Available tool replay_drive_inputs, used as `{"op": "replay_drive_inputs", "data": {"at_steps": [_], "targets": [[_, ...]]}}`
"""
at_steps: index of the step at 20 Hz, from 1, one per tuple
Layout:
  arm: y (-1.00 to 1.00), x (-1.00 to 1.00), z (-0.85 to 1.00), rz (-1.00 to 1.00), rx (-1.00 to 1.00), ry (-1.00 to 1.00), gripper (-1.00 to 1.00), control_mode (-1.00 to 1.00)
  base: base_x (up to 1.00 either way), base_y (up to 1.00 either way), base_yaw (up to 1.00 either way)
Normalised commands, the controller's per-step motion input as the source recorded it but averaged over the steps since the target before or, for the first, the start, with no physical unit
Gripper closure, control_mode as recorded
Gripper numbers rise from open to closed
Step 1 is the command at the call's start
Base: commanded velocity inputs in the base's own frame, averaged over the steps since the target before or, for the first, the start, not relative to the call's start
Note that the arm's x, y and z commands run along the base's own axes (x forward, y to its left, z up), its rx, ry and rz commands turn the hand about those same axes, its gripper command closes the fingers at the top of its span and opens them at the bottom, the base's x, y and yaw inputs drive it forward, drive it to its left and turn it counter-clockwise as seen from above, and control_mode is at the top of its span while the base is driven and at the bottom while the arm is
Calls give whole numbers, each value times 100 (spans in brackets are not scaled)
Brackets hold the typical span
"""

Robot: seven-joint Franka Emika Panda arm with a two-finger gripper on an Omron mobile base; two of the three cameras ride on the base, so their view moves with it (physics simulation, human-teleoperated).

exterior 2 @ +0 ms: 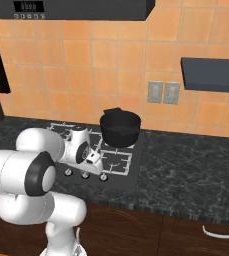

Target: Turn off the rear right burner of the stove.

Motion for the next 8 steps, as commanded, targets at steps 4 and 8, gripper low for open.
{"op": "replay_drive_inputs", "data": {"at_steps": [4,8], "targets": [[3,-25,-24,-29,0,0,100,-100,0,0,0],[3,-23,-26,-29,-1,1,100,-100,0,0,0]]}}
